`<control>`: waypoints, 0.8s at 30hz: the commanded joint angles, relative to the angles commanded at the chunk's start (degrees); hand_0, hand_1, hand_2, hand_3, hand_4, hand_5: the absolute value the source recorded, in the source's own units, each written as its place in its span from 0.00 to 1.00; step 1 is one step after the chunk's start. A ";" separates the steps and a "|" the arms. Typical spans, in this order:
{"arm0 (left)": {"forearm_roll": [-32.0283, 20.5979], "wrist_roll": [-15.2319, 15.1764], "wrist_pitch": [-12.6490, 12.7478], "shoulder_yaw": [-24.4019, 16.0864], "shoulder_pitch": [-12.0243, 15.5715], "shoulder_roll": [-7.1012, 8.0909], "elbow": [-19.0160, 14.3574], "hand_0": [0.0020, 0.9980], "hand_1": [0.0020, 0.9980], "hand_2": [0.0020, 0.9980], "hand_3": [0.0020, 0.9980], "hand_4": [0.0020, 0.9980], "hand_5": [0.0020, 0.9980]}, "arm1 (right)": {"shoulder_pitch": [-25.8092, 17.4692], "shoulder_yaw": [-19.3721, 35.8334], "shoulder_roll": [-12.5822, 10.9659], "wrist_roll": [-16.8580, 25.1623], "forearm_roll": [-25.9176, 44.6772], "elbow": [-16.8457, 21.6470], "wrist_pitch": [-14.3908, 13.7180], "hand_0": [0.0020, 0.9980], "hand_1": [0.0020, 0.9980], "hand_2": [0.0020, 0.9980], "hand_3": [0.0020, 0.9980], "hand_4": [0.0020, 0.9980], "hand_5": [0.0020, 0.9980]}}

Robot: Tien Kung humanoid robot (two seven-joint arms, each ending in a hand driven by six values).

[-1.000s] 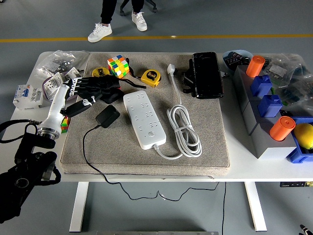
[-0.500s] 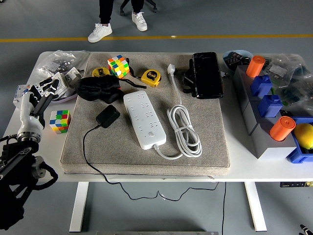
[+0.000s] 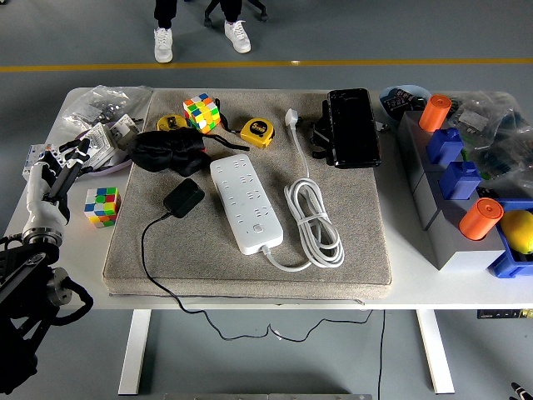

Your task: Put the plug near the board,insert it into the board,press the button,pull the plug out

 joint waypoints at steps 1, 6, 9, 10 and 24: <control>0.06 0.09 -0.06 -0.18 0.03 0.00 0.06 0.54 0.65 0.63 0.60 0.87 0.42 | -0.01 0.01 0.02 -0.01 -0.01 -0.01 0.00 0.61 0.67 0.67 0.56 0.84 0.49; 0.38 0.48 -0.24 -0.74 0.28 0.14 0.00 0.54 0.65 0.63 0.60 0.86 0.41 | -0.02 0.10 0.07 0.00 -0.11 0.04 -0.02 0.62 0.67 0.67 0.56 0.84 0.50; 0.62 0.69 -0.32 -0.68 0.34 0.21 -0.18 0.54 0.65 0.63 0.60 0.86 0.41 | -0.10 0.04 0.06 -0.03 -0.09 -0.02 -0.02 0.62 0.67 0.67 0.56 0.84 0.50; 0.68 0.72 -0.33 -0.69 0.35 0.19 -0.24 0.54 0.65 0.63 0.60 0.86 0.41 | -0.14 0.01 0.06 -0.04 -0.09 -0.03 -0.02 0.62 0.67 0.67 0.56 0.83 0.50; 1.06 1.57 -0.62 -0.77 0.22 0.14 -0.22 0.53 0.65 0.62 0.60 0.86 0.40 | -0.16 0.08 0.23 -0.17 -0.21 -0.12 -0.04 0.62 0.67 0.67 0.56 0.83 0.50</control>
